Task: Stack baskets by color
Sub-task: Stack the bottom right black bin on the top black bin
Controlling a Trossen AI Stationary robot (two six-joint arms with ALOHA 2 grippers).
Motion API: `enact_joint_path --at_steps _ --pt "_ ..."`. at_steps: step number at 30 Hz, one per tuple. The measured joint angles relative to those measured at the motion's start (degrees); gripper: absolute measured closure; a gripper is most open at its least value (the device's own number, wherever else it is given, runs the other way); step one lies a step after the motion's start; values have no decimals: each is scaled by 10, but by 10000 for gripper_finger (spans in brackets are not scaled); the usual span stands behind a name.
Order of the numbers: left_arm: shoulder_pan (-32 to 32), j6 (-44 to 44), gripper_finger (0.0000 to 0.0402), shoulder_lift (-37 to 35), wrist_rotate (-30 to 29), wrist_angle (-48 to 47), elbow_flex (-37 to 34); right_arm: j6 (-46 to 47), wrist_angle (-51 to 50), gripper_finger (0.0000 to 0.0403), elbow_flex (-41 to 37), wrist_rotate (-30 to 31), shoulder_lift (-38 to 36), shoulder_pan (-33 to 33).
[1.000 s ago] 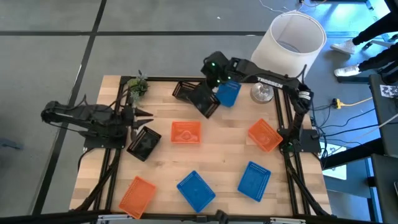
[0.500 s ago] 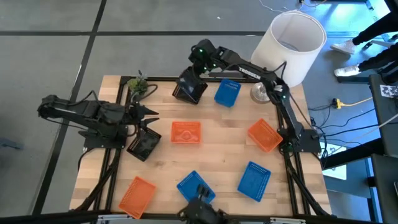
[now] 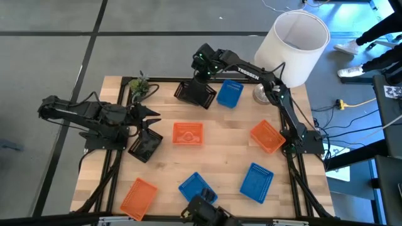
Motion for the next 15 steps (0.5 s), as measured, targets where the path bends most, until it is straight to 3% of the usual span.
enact_joint_path --at_steps 15 --pt "0 0 317 0 0 -3 0 6 119 402 1 -1 -10 0"
